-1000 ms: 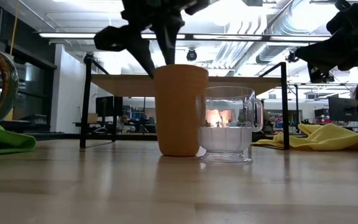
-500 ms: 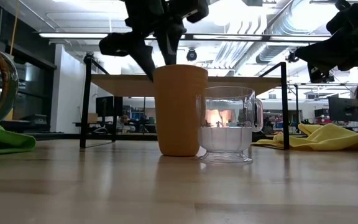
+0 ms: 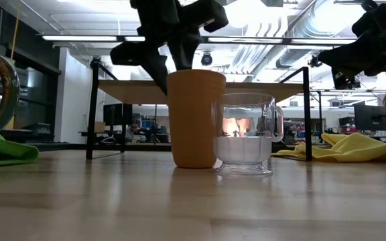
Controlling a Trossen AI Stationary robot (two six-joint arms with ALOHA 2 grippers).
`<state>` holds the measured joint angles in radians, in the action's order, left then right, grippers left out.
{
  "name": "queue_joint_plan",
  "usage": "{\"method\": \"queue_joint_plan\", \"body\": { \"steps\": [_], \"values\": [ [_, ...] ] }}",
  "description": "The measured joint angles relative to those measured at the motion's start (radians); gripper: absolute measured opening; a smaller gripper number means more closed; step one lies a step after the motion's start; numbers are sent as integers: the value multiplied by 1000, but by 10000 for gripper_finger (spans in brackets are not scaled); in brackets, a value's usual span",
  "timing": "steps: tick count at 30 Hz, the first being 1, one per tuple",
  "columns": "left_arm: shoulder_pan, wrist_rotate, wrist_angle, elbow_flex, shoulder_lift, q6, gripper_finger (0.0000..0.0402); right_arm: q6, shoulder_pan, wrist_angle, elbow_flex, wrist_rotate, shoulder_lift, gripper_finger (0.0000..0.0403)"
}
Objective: Stack small to large cups/mugs on shelf
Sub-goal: Put the yellow cup on the shelf
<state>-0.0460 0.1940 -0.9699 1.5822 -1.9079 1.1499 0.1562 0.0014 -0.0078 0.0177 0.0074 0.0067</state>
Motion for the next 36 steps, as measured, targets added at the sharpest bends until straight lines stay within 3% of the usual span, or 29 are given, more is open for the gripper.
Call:
{"method": "queue_joint_plan", "body": {
  "steps": [9, 20, 36],
  "values": [
    [0, 1, 0, 0, 0, -3, 129, 0, 0, 0, 0, 0, 0, 0],
    [0, 0, -2, 0, 0, -6, 10, 0, 0, 0, 0, 0, 0, 0],
    [0, -2, -27, 0, 1, -1, 4, 0, 0, 0, 0, 0, 0, 0]
  ]
}}
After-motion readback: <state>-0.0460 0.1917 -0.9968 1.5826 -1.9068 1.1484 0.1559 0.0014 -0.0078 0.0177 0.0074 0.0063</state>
